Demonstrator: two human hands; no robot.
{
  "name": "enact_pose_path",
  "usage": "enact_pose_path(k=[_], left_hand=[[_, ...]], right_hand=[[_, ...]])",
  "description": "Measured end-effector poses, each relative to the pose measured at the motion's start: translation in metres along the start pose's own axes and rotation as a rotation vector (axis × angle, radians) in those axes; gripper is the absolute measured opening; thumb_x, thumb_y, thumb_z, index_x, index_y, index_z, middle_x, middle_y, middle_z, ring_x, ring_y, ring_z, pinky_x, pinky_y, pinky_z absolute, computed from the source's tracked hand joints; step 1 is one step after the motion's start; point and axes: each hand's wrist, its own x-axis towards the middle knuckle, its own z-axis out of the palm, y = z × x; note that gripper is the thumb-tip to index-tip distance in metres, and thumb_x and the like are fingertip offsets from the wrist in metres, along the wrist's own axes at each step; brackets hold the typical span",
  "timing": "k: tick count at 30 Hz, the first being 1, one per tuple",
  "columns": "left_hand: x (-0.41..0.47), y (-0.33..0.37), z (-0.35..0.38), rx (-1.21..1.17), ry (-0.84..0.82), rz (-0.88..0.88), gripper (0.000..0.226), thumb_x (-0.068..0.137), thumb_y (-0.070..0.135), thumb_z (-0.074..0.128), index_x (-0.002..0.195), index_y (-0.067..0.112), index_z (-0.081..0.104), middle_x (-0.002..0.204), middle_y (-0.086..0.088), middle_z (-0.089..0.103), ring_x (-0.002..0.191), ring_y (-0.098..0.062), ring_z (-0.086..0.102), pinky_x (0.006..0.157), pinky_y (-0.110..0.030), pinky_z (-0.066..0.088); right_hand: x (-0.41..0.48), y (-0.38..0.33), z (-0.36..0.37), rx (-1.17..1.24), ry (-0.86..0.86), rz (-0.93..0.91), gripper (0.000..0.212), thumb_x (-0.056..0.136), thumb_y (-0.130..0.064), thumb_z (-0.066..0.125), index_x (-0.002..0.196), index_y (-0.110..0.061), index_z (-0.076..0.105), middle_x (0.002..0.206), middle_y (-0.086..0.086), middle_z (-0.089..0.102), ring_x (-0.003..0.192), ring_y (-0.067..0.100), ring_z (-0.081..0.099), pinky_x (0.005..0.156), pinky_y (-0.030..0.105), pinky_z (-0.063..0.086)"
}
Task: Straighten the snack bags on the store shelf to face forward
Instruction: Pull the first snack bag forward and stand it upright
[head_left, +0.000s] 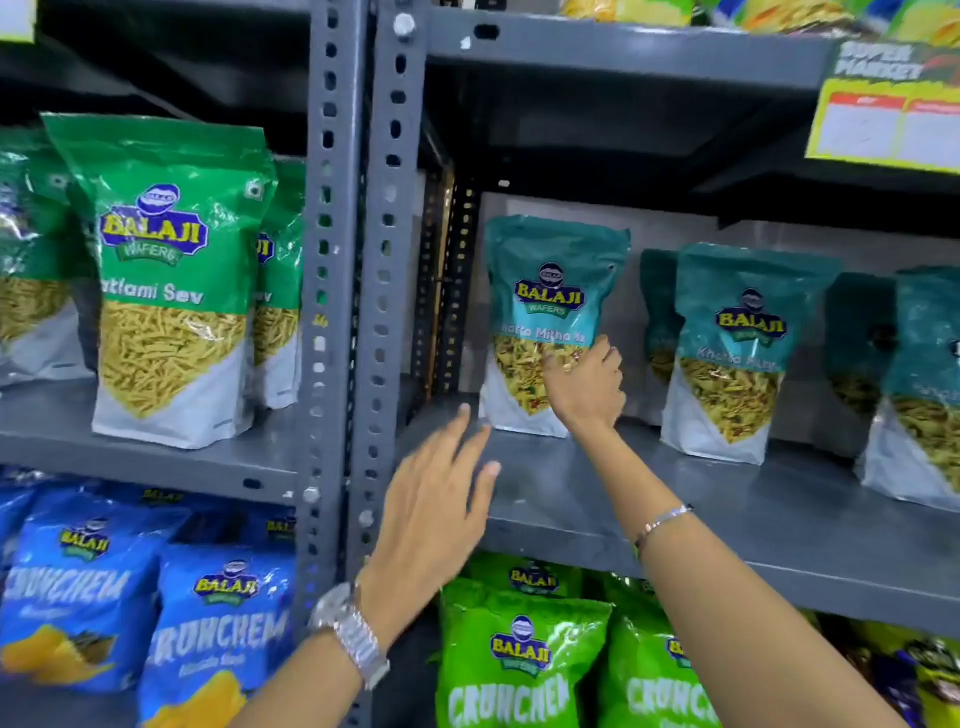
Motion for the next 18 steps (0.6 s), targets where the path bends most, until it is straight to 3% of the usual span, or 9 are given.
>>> enact_pose_path(k=[2, 4, 9, 12, 18], left_hand=[[-0.008, 0.002, -0.004, -0.019, 0.066, 0.039, 0.038, 0.092, 0.028, 0.047, 0.116, 0.005, 0.064, 0.131, -0.016, 0.057, 0.109, -0.030, 0.061, 0.085, -0.040, 0.052], [-0.011, -0.100, 0.007, -0.072, -0.065, 0.012, 0.041, 0.092, 0.030, 0.041, 0.112, 0.005, 0.066, 0.123, -0.014, 0.064, 0.105, -0.028, 0.064, 0.086, -0.040, 0.053], [-0.029, -0.097, 0.014, 0.073, 0.005, 0.206, 0.039, 0.090, 0.030, 0.042, 0.106, 0.007, 0.069, 0.108, -0.009, 0.071, 0.099, -0.026, 0.066, 0.091, -0.039, 0.042], [-0.032, -0.102, 0.014, 0.091, 0.040, 0.208, 0.038, 0.091, 0.030, 0.043, 0.107, 0.008, 0.069, 0.108, -0.008, 0.071, 0.099, -0.026, 0.065, 0.090, -0.038, 0.040], [-0.038, -0.104, 0.019, 0.098, 0.085, 0.246, 0.037, 0.091, 0.031, 0.044, 0.109, 0.010, 0.068, 0.110, -0.007, 0.070, 0.100, -0.026, 0.064, 0.089, -0.037, 0.040]], right_hand=[[0.001, 0.008, 0.002, -0.018, -0.021, -0.031, 0.080, 0.092, -0.044, 0.051, 0.149, -0.001, 0.015, 0.155, 0.019, 0.022, 0.139, 0.037, 0.029, 0.107, 0.050, 0.031], [0.001, -0.027, 0.099, -0.033, -0.051, 0.076, 0.085, 0.091, -0.045, 0.053, 0.149, 0.001, 0.011, 0.156, 0.022, 0.017, 0.140, 0.038, 0.026, 0.109, 0.050, 0.028], [-0.002, -0.040, 0.115, 0.044, -0.064, 0.141, 0.103, 0.084, -0.051, 0.062, 0.149, 0.004, 0.005, 0.156, 0.025, 0.010, 0.143, 0.038, 0.019, 0.114, 0.047, 0.023], [-0.010, -0.046, 0.124, 0.046, -0.051, 0.150, 0.110, 0.081, -0.052, 0.065, 0.149, 0.006, 0.001, 0.156, 0.026, 0.006, 0.144, 0.037, 0.013, 0.114, 0.049, 0.020], [-0.017, -0.045, 0.134, -0.059, -0.020, 0.193, 0.127, 0.067, -0.054, 0.078, 0.150, -0.003, -0.003, 0.155, 0.025, 0.009, 0.141, 0.040, 0.016, 0.105, 0.060, 0.030]])
